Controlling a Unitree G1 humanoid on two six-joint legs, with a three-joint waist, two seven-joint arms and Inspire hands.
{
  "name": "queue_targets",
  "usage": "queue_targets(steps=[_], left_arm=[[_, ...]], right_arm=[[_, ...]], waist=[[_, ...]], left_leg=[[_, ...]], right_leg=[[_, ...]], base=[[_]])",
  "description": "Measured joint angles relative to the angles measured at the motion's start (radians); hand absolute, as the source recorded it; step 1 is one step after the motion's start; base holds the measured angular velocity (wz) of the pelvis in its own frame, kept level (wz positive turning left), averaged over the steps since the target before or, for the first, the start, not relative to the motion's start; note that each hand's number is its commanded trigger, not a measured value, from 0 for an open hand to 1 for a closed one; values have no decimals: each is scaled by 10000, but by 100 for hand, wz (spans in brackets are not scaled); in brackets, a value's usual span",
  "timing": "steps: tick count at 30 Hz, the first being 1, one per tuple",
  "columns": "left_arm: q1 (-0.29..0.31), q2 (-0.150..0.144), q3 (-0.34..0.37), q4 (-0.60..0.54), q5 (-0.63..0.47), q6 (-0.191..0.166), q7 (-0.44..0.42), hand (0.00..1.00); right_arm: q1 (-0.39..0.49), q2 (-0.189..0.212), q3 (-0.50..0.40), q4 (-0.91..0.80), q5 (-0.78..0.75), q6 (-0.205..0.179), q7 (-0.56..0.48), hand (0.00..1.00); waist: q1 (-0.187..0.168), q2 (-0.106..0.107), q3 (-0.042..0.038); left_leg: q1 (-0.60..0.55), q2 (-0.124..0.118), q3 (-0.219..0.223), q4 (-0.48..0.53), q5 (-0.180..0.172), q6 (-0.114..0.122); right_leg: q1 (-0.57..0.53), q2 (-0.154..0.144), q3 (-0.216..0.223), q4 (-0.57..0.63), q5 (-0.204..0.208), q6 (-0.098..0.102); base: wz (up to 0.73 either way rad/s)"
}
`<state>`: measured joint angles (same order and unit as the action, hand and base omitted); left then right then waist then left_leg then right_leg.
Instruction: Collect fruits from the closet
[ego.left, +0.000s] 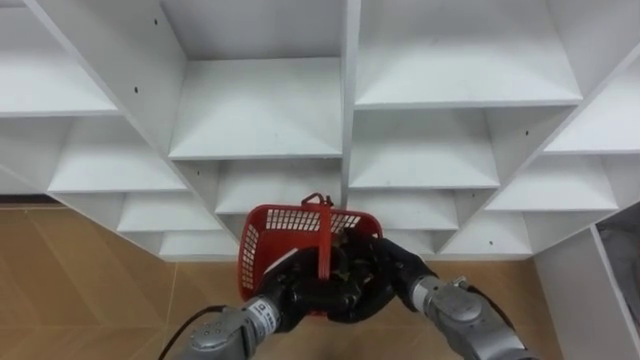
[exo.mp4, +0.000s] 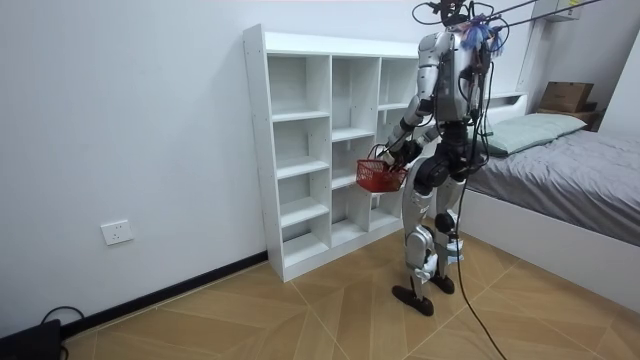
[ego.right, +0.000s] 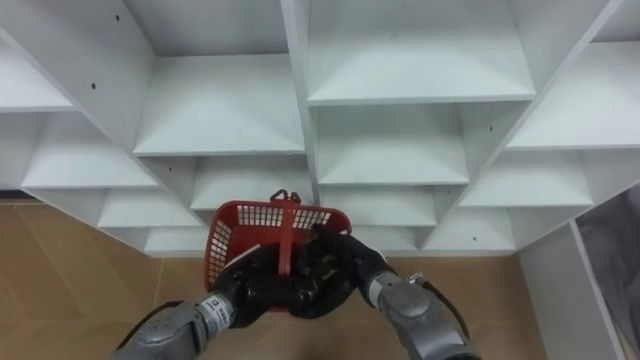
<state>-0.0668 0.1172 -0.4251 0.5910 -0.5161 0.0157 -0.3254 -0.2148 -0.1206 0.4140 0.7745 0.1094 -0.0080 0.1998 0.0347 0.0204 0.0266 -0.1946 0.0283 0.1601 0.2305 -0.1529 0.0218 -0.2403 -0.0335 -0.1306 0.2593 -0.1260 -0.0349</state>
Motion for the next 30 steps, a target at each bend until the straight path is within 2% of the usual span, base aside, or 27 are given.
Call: queue_targets(steps=[4,7,10,15,16,18,19,20,23,30], left_arm=[[20,-36,93,283,224,-23,319,100],[52,68,112,287,498,-22,401,100],[95,219,167,301,572,-14,410,100],[244,270,710,469,975,-12,555,100],[356,317,754,518,988,-12,638,100],[555,327,891,539,1197,-12,791,100],[683,333,970,554,1288,-12,852,100],[778,329,1055,580,1396,-13,929,100],[947,353,1263,850,1647,-11,1068,100],[1435,496,1542,590,2176,-10,1627,100]], right_arm=[[53,33,6,189,-17,0,26,0],[105,6,-6,188,18,1,230,0],[191,-34,-25,85,131,1,452,0],[398,-37,-59,-187,126,1,862,0],[550,-59,-58,-377,130,1,871,0],[777,-128,-59,-680,306,1,871,0],[985,-224,-64,-992,416,1,867,0],[1195,-345,-78,-1356,446,1,882,0],[1563,-393,-302,-1774,484,1,1083,0],[2605,-543,-727,-3686,1490,76,1208,0]], waist=[[47,-88,56],[87,-135,85],[158,-156,78],[274,-190,52],[275,-200,10],[270,-238,-26],[252,-246,-70],[240,-260,-82],[214,-325,-165],[227,-375,-214]], left_leg=[[49,-2,-3,-11,0,-1],[114,-24,15,-100,0,0],[170,-27,27,-100,-1,0],[277,-37,47,-99,-1,-1],[345,-42,48,-100,-1,-1],[470,-41,45,-131,-1,-2],[540,-35,0,-191,-2,-2],[622,-40,-52,-236,-2,-3],[876,-42,-72,-304,-2,-3],[1402,-40,-61,-487,-19,-20]], right_leg=[[42,3,-10,-17,-5,5],[39,5,-5,-57,-17,22],[120,9,-15,-74,-17,24],[264,10,-66,-82,-15,21],[377,12,-75,-154,-15,21],[519,11,-85,-210,-21,32],[590,14,-88,-236,-23,35],[668,7,-87,-243,-29,45],[939,15,-89,-376,-34,53],[1369,42,-59,-431,-49,77]], base=[[0],[-3],[-1],[0],[4],[4],[6],[5],[2],[-1]])
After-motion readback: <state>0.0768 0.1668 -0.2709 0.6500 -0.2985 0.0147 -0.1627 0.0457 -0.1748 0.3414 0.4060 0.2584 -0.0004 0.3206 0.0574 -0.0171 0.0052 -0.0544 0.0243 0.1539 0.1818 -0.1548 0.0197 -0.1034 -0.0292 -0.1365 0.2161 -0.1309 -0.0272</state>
